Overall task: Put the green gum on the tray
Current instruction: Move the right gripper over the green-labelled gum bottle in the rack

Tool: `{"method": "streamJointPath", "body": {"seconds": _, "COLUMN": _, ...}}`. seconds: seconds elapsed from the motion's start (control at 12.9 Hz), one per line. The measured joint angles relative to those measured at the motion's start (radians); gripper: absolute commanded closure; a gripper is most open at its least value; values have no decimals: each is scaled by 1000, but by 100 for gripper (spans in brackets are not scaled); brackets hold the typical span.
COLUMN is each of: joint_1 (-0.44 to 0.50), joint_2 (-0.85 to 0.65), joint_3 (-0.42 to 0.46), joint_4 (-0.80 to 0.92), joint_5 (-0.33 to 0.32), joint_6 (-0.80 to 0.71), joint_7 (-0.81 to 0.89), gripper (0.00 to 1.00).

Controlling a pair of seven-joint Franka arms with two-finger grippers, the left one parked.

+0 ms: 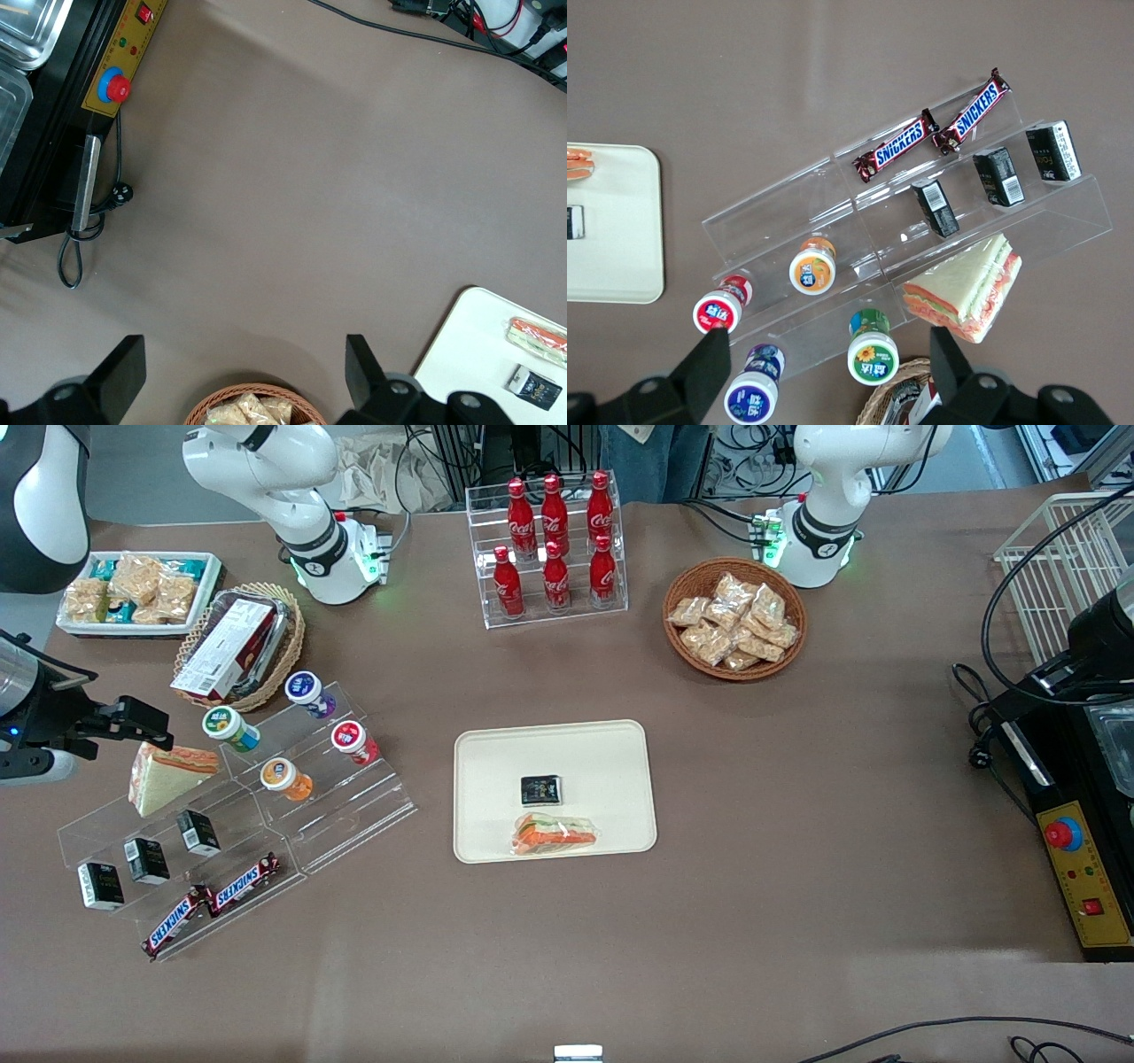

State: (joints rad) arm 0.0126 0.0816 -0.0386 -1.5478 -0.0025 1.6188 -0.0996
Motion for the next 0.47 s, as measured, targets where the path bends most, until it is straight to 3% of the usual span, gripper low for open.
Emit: {"method": "streamJointPath", "body": {"seconds": 0.47, "joint_1": 3, "joint_2": -2, "joint_3": 0, "joint_4": -2, "joint_5": 0, "joint_6": -6, "joint_7": -3, "gripper": 0}}
